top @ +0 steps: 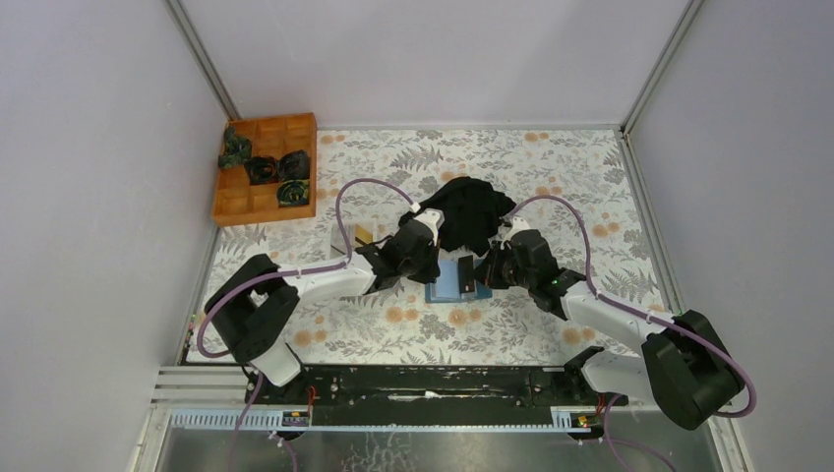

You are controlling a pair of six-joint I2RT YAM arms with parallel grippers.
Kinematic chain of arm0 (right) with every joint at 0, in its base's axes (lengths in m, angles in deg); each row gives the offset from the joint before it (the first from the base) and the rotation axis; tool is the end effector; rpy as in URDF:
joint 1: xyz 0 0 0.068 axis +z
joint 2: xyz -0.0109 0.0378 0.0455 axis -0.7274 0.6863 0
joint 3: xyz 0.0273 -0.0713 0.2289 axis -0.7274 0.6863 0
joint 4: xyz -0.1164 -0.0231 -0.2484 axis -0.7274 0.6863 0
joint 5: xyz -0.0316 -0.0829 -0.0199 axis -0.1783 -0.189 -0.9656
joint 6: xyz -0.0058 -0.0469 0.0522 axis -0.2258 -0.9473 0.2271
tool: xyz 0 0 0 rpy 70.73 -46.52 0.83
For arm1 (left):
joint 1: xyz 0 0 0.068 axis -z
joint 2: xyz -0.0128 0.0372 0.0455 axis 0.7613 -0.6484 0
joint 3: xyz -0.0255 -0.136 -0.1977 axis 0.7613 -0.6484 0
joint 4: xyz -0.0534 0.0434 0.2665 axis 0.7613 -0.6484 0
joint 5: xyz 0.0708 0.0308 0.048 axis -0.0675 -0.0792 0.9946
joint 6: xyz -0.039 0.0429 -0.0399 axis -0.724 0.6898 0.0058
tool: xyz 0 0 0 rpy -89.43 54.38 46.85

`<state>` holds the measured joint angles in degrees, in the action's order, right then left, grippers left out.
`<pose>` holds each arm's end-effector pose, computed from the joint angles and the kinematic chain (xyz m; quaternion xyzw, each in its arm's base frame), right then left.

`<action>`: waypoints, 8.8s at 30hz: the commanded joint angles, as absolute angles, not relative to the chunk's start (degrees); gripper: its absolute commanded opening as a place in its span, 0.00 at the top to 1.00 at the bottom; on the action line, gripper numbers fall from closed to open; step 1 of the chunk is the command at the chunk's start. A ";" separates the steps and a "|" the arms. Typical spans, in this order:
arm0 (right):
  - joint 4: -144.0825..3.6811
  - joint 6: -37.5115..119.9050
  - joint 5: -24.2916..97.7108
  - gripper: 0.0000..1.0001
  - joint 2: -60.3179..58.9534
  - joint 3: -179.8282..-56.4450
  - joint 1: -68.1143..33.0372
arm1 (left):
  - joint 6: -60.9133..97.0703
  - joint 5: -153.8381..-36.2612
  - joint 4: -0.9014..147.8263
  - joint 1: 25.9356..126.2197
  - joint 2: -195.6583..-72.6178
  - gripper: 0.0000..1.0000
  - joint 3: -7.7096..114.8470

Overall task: Put the credit cards into the card holder
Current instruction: Insert the credit card into the card holder.

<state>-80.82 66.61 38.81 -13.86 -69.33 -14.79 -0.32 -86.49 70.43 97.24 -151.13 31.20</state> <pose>0.2328 0.1563 0.1349 -0.0391 0.8676 0.3228 0.3763 0.2406 -0.2636 0.1225 0.1402 0.9081 -0.2454 0.3089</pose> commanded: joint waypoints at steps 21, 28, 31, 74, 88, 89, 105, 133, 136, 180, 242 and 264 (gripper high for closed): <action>-88.68 71.87 43.56 1.00 -9.35 -68.43 -15.90 | 0.48 -79.46 67.23 99.94 -154.14 1.00 31.29; -88.96 72.93 43.25 1.00 -8.52 -67.57 -15.91 | 0.24 -78.64 67.05 100.44 -154.88 1.00 30.82; -89.31 73.81 42.75 1.00 -8.38 -67.00 -15.91 | 0.13 -78.02 67.05 100.83 -155.05 1.00 30.69; -97.78 76.26 43.93 1.00 0.36 -63.16 -15.86 | -0.46 -73.41 64.42 102.49 -153.63 0.87 31.65; -97.87 75.73 43.48 1.00 1.03 -63.28 -15.90 | -1.28 -69.82 64.06 102.50 -150.58 0.75 29.81; -97.81 75.77 43.42 1.00 1.03 -63.25 -15.86 | -1.28 -69.67 64.17 102.49 -150.66 0.76 29.63; -97.17 75.30 43.31 1.00 0.85 -63.34 -15.89 | -0.84 -69.22 64.15 102.49 -154.35 0.90 30.34; -90.60 72.27 39.11 0.66 1.74 -67.55 -13.08 | -0.93 -71.18 64.23 103.63 -157.87 0.92 32.02; -89.55 72.18 38.25 0.65 1.52 -68.09 -12.67 | -1.06 -71.22 64.24 103.83 -157.90 0.93 31.95; -87.52 74.01 34.60 0.65 -0.30 -71.67 -4.99 | -3.82 -70.77 65.01 109.12 -157.67 0.96 32.19; -75.45 72.27 21.92 0.62 1.90 -78.52 0.75 | -5.21 -71.15 66.95 111.04 -157.68 0.97 30.62; -71.37 73.48 20.69 0.54 -1.26 -78.13 1.56 | -6.90 -70.73 67.67 114.08 -157.49 0.98 30.48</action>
